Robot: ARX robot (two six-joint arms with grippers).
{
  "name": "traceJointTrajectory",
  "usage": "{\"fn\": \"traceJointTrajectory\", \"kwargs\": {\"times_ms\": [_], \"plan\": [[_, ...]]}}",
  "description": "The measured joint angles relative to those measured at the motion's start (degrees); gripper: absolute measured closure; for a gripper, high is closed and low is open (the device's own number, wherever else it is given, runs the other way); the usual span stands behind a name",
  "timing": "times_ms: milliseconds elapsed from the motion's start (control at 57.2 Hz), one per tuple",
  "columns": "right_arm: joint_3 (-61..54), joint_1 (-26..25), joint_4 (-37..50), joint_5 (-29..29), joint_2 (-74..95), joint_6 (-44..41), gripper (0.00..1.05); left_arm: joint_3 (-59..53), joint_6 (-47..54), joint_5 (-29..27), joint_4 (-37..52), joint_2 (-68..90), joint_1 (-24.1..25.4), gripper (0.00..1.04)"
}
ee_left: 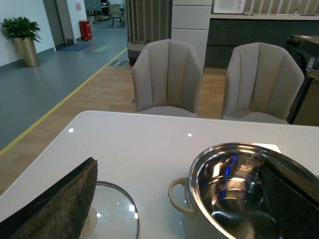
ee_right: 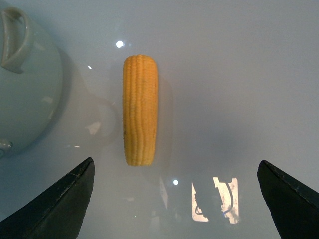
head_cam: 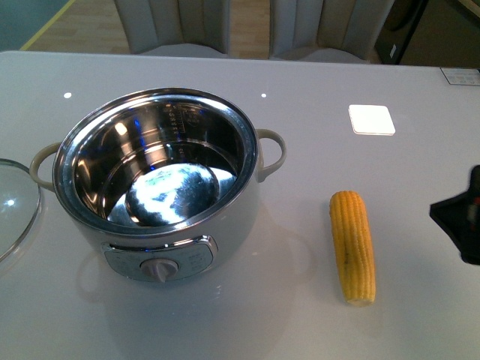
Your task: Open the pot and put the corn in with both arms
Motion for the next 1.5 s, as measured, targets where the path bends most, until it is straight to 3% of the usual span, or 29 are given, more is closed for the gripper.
{"fn": "traceJointTrajectory", "kwargs": {"times_ms": [192,367,1505], "plan": [[8.61,0.26,7.96,0.04,22.25,-5.27,0.09,0.00,0.00,0.00,0.00,0.00,0.00,0.07],[12.85,1.46,8.94,0.63,30.69,-7.17,0.09,0.00,0.00,0.00,0.00,0.00,0.00,0.07],[27.74,6.23,5.86,3.58,49.55,-8.11,0.09,0.00,0.00,0.00,0.00,0.00,0.00,0.07]]}}
